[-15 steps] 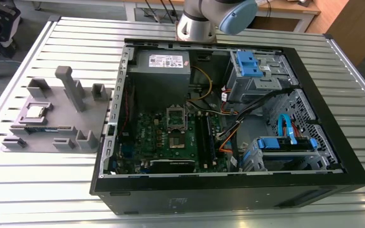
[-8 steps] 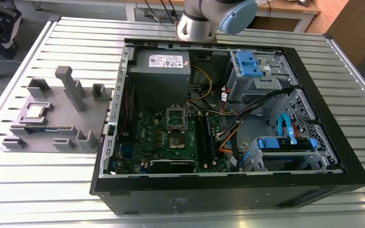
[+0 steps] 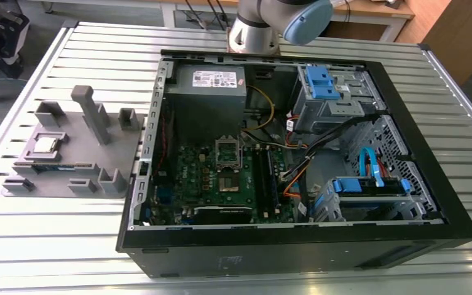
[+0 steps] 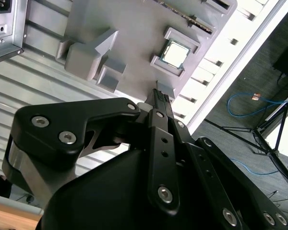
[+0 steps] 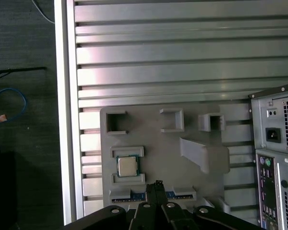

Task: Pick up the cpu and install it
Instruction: 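Reach for the cpu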

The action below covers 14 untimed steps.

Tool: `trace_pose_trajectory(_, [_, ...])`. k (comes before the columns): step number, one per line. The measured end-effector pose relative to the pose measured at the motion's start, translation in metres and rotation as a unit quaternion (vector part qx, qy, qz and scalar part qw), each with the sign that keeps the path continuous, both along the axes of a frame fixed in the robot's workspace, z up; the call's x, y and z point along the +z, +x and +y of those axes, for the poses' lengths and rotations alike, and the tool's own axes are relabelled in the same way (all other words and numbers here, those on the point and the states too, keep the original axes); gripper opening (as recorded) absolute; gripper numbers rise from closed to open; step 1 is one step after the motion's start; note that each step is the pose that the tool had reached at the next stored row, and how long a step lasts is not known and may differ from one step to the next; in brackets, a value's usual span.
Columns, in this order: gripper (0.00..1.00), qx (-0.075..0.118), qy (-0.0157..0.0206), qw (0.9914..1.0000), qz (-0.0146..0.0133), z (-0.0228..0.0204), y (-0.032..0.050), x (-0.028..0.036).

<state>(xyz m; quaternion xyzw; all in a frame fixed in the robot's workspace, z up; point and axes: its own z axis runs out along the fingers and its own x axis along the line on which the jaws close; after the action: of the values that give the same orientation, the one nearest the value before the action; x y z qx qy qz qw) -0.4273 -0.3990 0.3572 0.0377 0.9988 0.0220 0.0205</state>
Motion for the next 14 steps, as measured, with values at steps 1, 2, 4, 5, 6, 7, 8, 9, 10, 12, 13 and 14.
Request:
trace_pose_trajectory(1, [0.11,0.0,0.0,1.0,0.0,0.0,0.0,-0.0004])
trace_pose_trajectory(2, [0.11,0.0,0.0,1.0,0.0,0.0,0.0,-0.0008])
trace_pose_trajectory(4, [0.11,0.0,0.0,1.0,0.0,0.0,0.0,-0.0016])
trace_pose_trajectory(5, [0.11,0.0,0.0,1.0,0.0,0.0,0.0,-0.002])
trace_pose_trajectory(6, [0.11,0.0,0.0,1.0,0.0,0.0,0.0,-0.0024])
trace_pose_trajectory(7, [0.11,0.0,0.0,1.0,0.0,0.0,0.0,-0.0027])
trace_pose_trajectory(8, [0.11,0.0,0.0,1.0,0.0001,0.0,0.0,-0.0029])
trace_pose_trajectory(9, [0.11,0.0,0.0,1.0,0.0,0.0,0.0,-0.0033])
trace_pose_trajectory(10, [0.11,0.0,0.0,1.0,0.0,0.0,0.0,-0.0033])
trace_pose_trajectory(12, [0.11,0.0,0.0,1.0,0.0,0.0,0.0,-0.0034])
trace_pose_trajectory(13, [0.11,0.0,0.0,1.0,-0.0001,0.0,0.0,-0.0037])
trace_pose_trajectory(14, [0.11,0.0,0.0001,1.0,-0.0001,0.0,0.0,-0.004])
